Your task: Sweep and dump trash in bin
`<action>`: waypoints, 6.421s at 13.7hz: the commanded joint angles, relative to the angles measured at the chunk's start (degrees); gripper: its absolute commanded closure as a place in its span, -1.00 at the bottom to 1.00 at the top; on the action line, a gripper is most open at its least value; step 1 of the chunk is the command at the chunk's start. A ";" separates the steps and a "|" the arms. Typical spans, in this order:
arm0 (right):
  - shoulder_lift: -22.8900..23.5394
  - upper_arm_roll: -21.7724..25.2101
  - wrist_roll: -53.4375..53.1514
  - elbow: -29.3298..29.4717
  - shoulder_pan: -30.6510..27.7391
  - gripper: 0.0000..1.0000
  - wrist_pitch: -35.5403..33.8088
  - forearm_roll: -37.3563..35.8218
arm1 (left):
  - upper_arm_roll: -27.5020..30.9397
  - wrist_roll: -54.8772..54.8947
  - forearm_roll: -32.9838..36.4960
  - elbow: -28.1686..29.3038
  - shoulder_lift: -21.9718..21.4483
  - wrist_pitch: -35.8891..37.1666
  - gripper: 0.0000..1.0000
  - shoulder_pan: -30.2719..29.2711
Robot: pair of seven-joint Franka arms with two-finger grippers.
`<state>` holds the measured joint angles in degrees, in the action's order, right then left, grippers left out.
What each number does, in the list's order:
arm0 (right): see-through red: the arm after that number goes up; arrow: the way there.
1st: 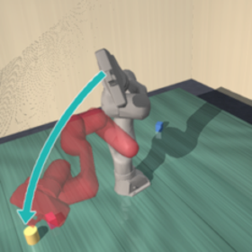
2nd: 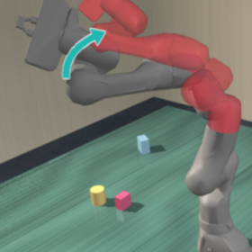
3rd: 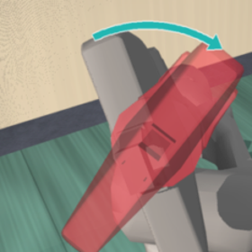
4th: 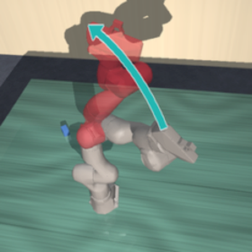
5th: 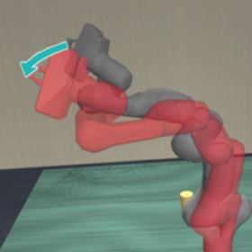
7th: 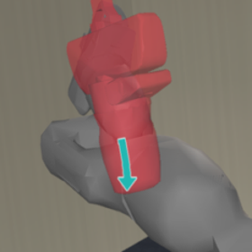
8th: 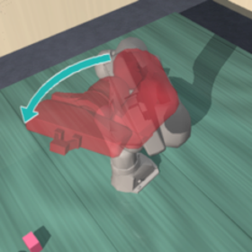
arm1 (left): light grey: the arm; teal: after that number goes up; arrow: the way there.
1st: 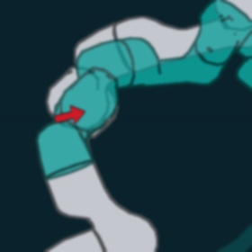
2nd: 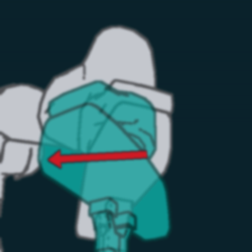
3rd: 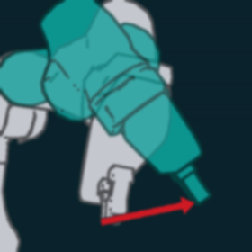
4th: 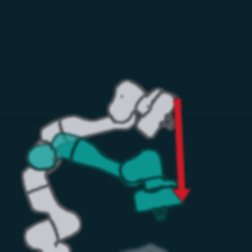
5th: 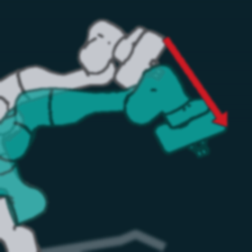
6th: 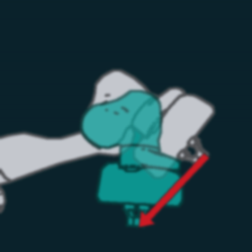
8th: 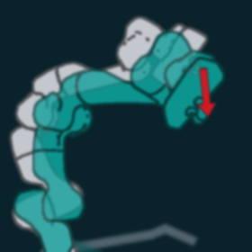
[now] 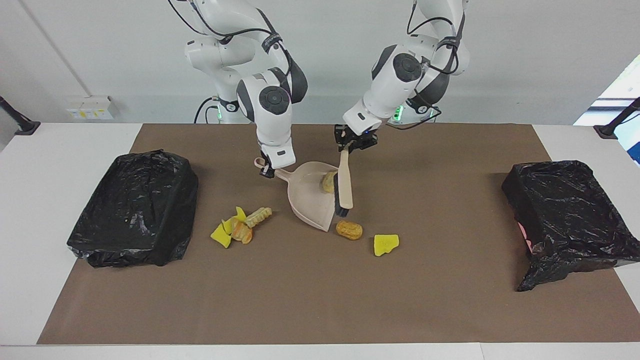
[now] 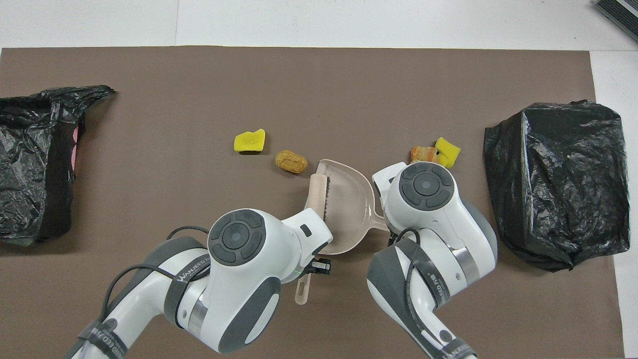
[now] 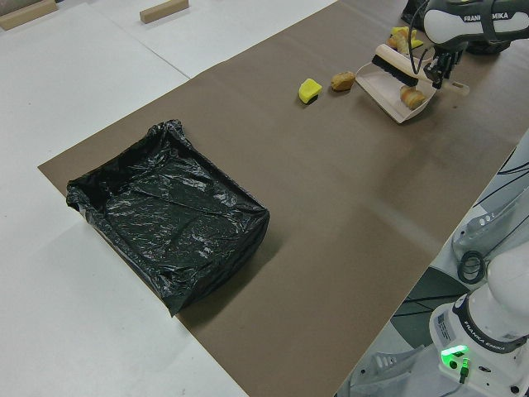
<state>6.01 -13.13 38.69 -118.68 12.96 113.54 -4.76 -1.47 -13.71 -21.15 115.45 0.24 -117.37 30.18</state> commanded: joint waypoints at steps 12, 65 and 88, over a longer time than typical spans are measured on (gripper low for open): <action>-1.44 -0.50 -17.51 -1.03 2.69 1.00 0.89 -0.51 | -0.11 34.18 19.04 -9.82 14.18 5.92 1.00 -17.00; -5.92 -0.41 -17.95 2.04 -1.17 1.00 2.83 0.28 | -11.77 -36.02 7.70 19.63 -19.14 7.08 1.00 6.64; -5.50 8.55 42.04 17.60 -41.07 1.00 -10.99 -8.50 | -15.67 -42.36 6.56 28.78 -12.28 -11.92 0.93 19.65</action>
<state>-2.00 -4.76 74.42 -102.98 -26.35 101.42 -11.16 -17.80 -56.45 -14.51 143.23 -11.58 -127.67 49.23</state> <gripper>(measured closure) 0.678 0.740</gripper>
